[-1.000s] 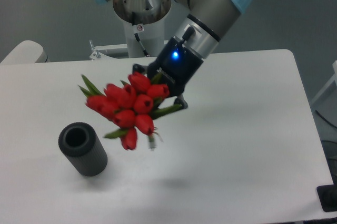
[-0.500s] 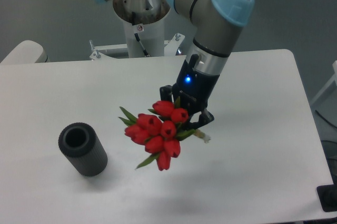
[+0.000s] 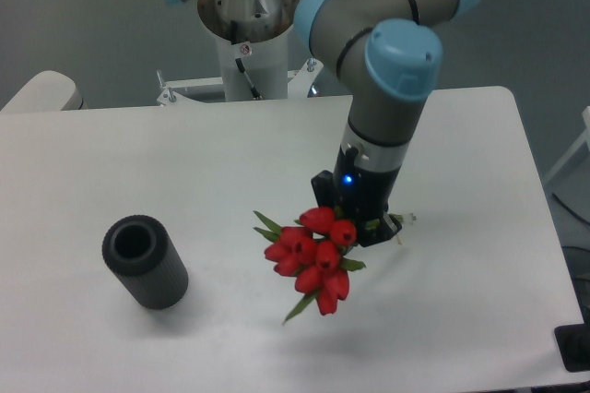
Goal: Pick up the flowers from the vase
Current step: 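Carry the held tulips away from the vase and lower them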
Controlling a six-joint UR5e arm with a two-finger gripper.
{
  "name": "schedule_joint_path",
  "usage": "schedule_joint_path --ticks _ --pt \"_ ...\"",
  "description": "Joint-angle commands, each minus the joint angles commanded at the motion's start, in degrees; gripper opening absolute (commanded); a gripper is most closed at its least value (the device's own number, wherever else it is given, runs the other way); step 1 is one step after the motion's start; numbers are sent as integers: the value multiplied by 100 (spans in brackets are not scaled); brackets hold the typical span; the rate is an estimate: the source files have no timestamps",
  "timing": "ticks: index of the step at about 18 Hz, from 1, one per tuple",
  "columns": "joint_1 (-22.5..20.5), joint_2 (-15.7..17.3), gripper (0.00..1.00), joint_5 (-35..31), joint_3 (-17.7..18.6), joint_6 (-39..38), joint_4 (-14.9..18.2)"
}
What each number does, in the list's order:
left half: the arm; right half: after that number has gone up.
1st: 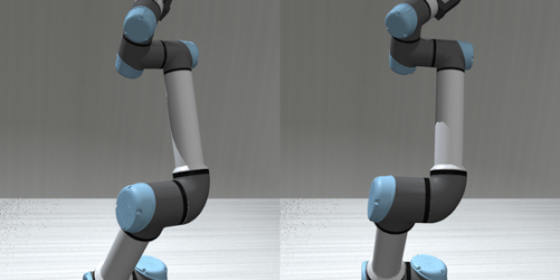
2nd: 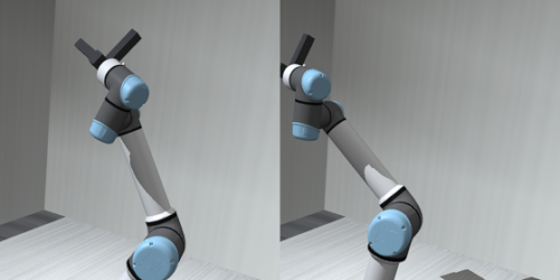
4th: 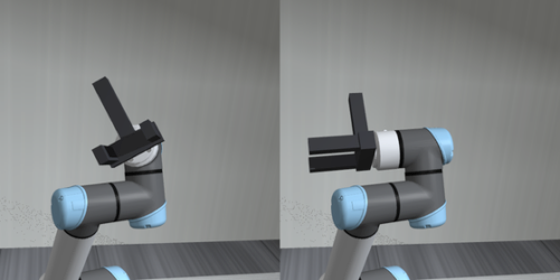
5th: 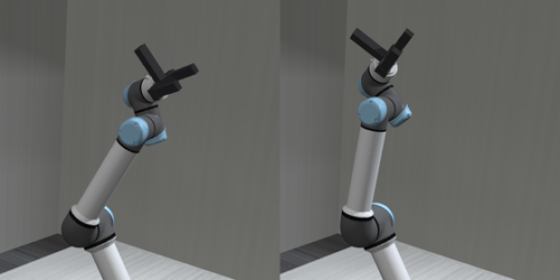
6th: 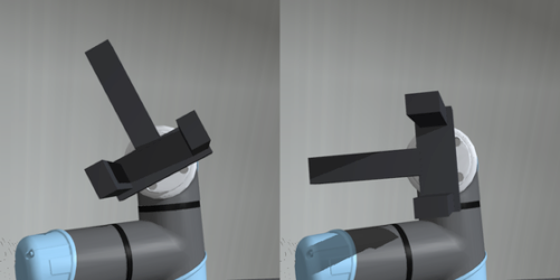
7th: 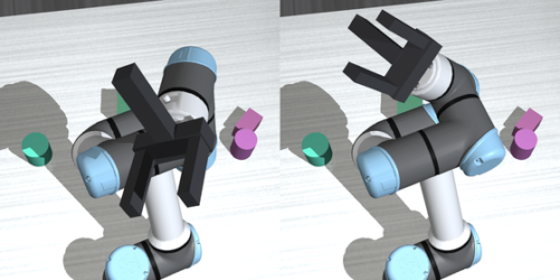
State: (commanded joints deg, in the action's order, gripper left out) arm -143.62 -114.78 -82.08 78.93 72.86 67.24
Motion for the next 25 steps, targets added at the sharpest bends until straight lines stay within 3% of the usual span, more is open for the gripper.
schedule_joint_path --ticks 4,8,11,25 --pt "35 -360 21 -334 -229 0 9" --pt "35 -703 12 -432 -326 262 0" --pt "35 -862 11 -484 -422 431 9" --pt "-9 -880 11 -502 -431 896 106"
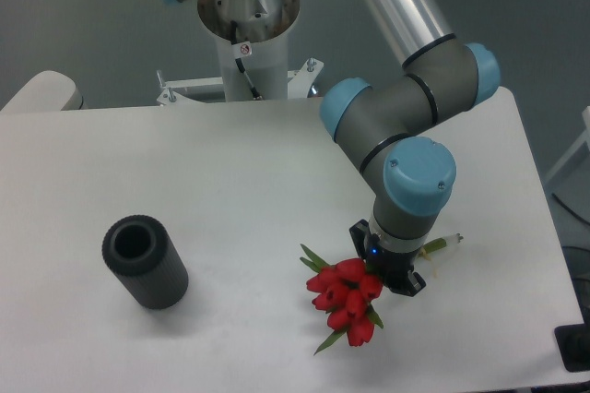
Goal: Pick up the flowers from the vase
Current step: 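Carry the held tulips away from the vase and lower them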
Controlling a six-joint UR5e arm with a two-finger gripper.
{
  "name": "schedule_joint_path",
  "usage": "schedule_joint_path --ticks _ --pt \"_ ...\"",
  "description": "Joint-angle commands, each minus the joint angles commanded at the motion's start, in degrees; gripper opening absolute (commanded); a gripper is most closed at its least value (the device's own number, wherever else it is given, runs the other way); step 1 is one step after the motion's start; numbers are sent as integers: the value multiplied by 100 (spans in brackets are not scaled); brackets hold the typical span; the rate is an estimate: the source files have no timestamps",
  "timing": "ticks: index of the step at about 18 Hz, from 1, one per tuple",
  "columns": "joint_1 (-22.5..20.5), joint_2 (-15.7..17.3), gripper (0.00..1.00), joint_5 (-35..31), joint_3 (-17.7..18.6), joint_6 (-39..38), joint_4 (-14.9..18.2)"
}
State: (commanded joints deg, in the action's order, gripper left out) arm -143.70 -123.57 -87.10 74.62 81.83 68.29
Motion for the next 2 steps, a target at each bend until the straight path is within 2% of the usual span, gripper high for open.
schedule_joint_path --ticks 2 --pt "0 0 10 0 0 9 9"
